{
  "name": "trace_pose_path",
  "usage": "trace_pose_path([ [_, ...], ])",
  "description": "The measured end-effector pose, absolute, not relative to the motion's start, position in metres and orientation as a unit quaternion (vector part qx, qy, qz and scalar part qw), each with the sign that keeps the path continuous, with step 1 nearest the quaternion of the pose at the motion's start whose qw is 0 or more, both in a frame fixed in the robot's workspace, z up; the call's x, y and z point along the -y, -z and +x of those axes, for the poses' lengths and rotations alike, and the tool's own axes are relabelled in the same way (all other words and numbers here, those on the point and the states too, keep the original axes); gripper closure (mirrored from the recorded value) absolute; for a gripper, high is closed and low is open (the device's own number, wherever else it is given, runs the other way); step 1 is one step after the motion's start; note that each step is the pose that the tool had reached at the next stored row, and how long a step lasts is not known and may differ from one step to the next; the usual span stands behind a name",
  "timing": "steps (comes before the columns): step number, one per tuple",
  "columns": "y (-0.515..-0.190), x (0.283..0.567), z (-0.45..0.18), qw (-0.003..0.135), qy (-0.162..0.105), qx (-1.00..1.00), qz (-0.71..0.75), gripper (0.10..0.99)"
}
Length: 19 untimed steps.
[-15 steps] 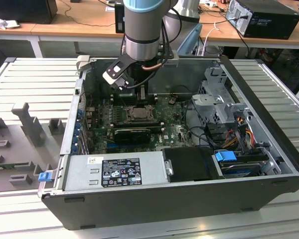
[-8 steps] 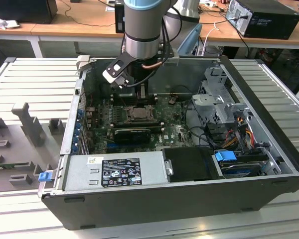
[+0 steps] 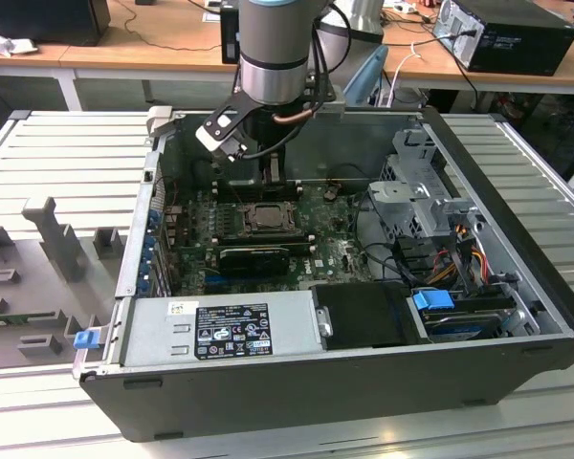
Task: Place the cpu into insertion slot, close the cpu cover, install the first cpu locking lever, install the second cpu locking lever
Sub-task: 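Install the first cpu locking lever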
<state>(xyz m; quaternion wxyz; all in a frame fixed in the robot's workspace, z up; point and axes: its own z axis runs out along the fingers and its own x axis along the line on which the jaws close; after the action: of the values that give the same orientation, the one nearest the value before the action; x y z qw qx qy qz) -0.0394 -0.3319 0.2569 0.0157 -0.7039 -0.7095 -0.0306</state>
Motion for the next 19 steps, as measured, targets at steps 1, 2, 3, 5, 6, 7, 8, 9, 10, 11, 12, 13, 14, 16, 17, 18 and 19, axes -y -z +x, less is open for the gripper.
trace_pose_path([
  [1,-0.261,0.332,-0.039,0.016,0.030,0.709,-0.704,0.980],
  [2,-0.263,0.332,-0.039,0.015,0.030,0.709,-0.704,0.980],
  [3,-0.270,0.332,-0.039,0.015,0.030,0.709,-0.704,0.980],
  [5,-0.276,0.332,-0.039,0.015,0.030,0.710,-0.704,0.980],
  [6,-0.280,0.332,-0.039,0.014,0.029,0.710,-0.704,0.980],
  [7,-0.286,0.332,-0.039,0.014,0.029,0.710,-0.704,0.980],
  [8,-0.290,0.332,-0.039,0.013,0.028,0.710,-0.704,0.980],
  [9,-0.292,0.332,-0.039,0.013,0.028,0.710,-0.704,0.980],
  [10,-0.292,0.332,-0.039,0.013,0.028,0.710,-0.704,0.980],
  [11,-0.292,0.332,-0.039,0.013,0.028,0.712,-0.702,0.980],
  [12,-0.292,0.332,-0.039,0.013,0.027,0.723,-0.690,0.980],
  [13,-0.292,0.332,-0.039,0.014,0.027,0.730,-0.682,0.980],
  [14,-0.292,0.332,-0.039,0.014,0.027,0.735,-0.677,0.980],
  [16,-0.292,0.332,-0.039,0.014,0.027,0.747,-0.664,0.980],
  [17,-0.292,0.332,-0.039,0.015,0.027,0.754,-0.657,0.980],
  [18,-0.292,0.332,-0.039,0.015,0.027,0.761,-0.648,0.980],
  [19,-0.292,0.332,-0.039,0.015,0.026,0.766,-0.642,0.980],
])
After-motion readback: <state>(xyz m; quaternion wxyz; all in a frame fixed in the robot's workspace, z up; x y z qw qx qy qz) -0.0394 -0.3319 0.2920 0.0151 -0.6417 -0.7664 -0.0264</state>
